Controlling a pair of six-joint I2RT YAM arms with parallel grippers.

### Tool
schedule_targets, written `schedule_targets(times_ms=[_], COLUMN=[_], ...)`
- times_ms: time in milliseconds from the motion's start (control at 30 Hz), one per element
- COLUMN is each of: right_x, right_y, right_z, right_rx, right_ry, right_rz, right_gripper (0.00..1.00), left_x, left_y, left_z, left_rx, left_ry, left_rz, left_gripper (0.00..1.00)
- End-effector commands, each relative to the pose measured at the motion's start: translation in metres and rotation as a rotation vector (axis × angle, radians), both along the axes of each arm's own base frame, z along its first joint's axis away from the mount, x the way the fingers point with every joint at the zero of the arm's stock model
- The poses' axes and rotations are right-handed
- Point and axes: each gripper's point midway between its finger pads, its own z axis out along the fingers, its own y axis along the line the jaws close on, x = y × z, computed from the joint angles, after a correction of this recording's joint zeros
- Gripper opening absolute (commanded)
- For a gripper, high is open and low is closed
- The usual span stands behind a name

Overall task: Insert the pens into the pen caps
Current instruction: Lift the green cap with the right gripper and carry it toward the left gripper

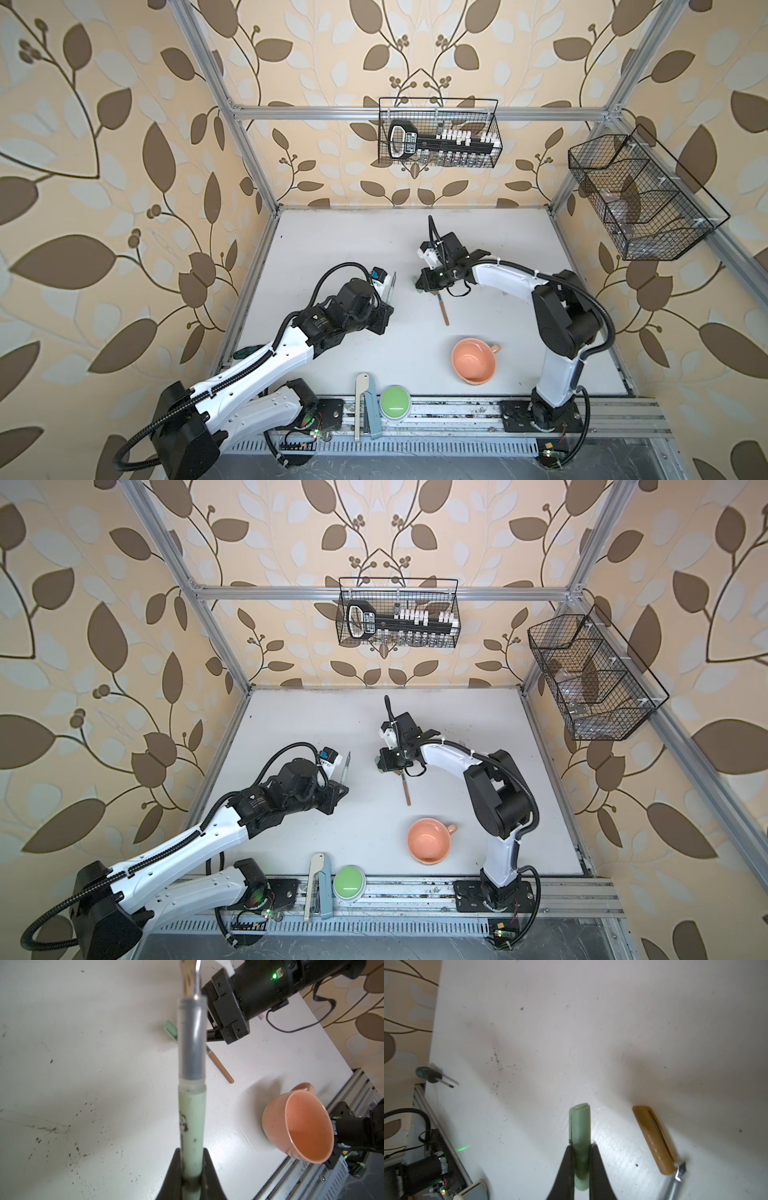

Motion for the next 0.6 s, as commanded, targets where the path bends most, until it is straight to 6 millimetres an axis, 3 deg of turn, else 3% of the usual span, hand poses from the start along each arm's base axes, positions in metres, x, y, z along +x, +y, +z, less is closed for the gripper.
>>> schedule_targets(times_ms=[0,267,400,567], right_x=[-0.001,-0.02,-0.028,-0.034], right_y=[0.0,-0.025,-0.038,-0.041], right_z=[0.035,0.104,0.125,0.139], right_rx=[0.167,0.392,0.489,0.57], right_ry=[-0.071,-0.249,-0.32,-0.342], right_rz=[-0.038,-0.139,-0.218,-0.246], right_gripper=[0.06,0.05,0.05,0.05], left_x=[0.006,0.016,0.015,0.016], left_y=[-0.021,-0.037,-0.049,-0.056], left_z=[0.008,0.003,0.007,0.009], left_rx=[-0.01,-0.011,-0.034,-0.024], left_ry=[-0.106,-0.134,-0.156,-0.171], left_rz=[-0.032,-0.025,-0.044,-0.05], left_gripper=[0.06,0.03,0.03,0.02])
